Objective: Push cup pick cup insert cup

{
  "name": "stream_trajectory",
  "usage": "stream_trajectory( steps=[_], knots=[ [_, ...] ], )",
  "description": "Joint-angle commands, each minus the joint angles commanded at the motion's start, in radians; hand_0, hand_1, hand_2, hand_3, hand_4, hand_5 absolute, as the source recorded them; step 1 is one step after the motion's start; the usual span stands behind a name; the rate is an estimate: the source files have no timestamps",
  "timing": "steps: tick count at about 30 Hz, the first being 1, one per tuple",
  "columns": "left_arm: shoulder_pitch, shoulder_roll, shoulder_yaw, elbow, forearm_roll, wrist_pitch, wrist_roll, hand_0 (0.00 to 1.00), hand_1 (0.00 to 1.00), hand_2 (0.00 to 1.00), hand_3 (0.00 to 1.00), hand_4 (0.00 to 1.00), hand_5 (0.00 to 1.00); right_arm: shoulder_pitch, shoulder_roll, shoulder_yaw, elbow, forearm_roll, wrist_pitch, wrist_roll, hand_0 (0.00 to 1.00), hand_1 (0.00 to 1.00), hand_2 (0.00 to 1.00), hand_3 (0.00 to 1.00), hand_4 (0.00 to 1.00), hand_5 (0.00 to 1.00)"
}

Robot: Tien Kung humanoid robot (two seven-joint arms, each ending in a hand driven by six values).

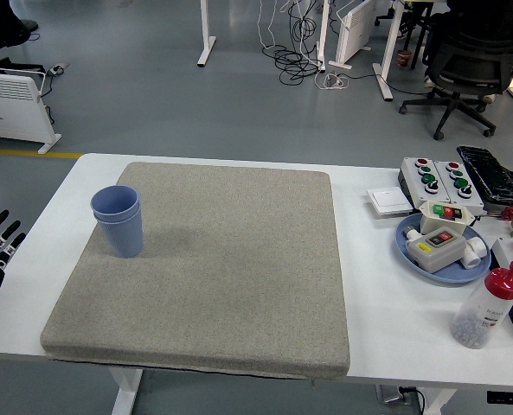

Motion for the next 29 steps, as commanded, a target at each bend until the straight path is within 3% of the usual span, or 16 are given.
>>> stream_trajectory(
  steps=[29],
  knots=[
    [-0.010, -0.014, -0.018, -0.002, 0.003, 0.000, 0.000, 0.885, 0.898, 0.924, 0.889, 0.601, 0.998, 0.009, -0.006, -0.009, 0.001, 0.010, 0.002, 0.003, 0.690, 0.621, 0.627, 0.544, 0.092, 0.473]
  ],
)
